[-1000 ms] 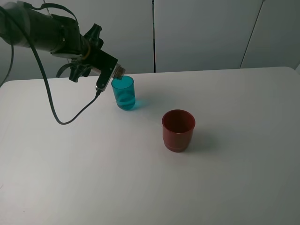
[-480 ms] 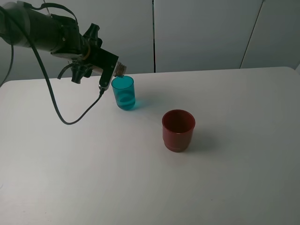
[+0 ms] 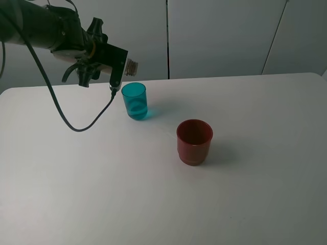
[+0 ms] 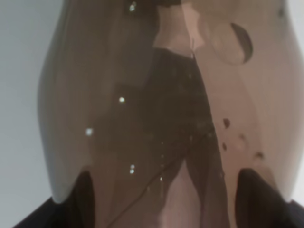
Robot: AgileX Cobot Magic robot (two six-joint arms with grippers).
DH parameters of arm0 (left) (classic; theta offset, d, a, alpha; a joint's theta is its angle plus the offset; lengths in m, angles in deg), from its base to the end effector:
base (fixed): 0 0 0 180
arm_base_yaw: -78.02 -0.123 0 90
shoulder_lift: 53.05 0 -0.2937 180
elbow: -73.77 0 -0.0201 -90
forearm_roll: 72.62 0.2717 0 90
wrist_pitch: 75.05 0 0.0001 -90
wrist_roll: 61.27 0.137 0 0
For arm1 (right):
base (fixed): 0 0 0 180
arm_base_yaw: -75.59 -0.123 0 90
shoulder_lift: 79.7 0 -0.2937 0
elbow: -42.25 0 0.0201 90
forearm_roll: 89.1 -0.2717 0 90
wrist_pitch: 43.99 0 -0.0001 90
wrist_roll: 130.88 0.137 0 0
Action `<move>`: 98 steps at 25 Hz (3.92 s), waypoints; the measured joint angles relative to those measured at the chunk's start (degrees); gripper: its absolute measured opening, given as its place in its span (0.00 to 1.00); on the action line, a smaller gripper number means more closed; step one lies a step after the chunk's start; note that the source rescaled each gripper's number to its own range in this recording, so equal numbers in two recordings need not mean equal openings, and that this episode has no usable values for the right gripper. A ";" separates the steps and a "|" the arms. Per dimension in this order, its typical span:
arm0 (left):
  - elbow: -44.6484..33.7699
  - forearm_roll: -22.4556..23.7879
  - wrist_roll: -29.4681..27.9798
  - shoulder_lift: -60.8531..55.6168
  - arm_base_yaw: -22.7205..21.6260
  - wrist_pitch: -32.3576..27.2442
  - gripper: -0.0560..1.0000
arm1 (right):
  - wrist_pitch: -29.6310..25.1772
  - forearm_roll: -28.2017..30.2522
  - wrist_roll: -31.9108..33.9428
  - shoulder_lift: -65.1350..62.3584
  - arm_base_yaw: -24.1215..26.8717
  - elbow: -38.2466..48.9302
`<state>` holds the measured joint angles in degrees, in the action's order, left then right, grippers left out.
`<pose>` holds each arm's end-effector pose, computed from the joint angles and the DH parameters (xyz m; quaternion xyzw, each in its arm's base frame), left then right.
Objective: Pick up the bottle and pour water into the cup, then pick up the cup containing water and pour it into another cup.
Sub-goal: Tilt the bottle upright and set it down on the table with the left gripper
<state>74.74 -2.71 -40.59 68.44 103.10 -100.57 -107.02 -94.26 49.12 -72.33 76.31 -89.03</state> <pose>0.4708 -0.1590 0.1725 0.6939 0.5580 0.3776 0.2540 0.0425 0.0105 0.2626 0.0027 0.8613 0.0418 0.5064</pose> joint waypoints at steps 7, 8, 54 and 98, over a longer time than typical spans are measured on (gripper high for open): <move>0.00 -1.45 -7.70 -0.53 0.00 0.10 0.05 | 0.00 0.00 0.00 0.00 0.00 0.00; 0.00 -1.86 -8.89 -0.67 0.00 0.10 0.05 | 0.00 0.00 0.00 0.00 0.00 0.00; -24.40 -10.53 -62.32 -25.95 -17.50 36.64 0.05 | 0.00 0.00 -0.32 0.00 0.00 0.00; -38.10 -56.84 -19.61 6.10 -27.25 92.51 0.05 | 0.00 0.00 0.00 0.00 0.00 0.00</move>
<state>36.64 -59.55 -60.21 74.54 75.86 -8.06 -107.02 -94.26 49.12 -72.33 76.31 -89.03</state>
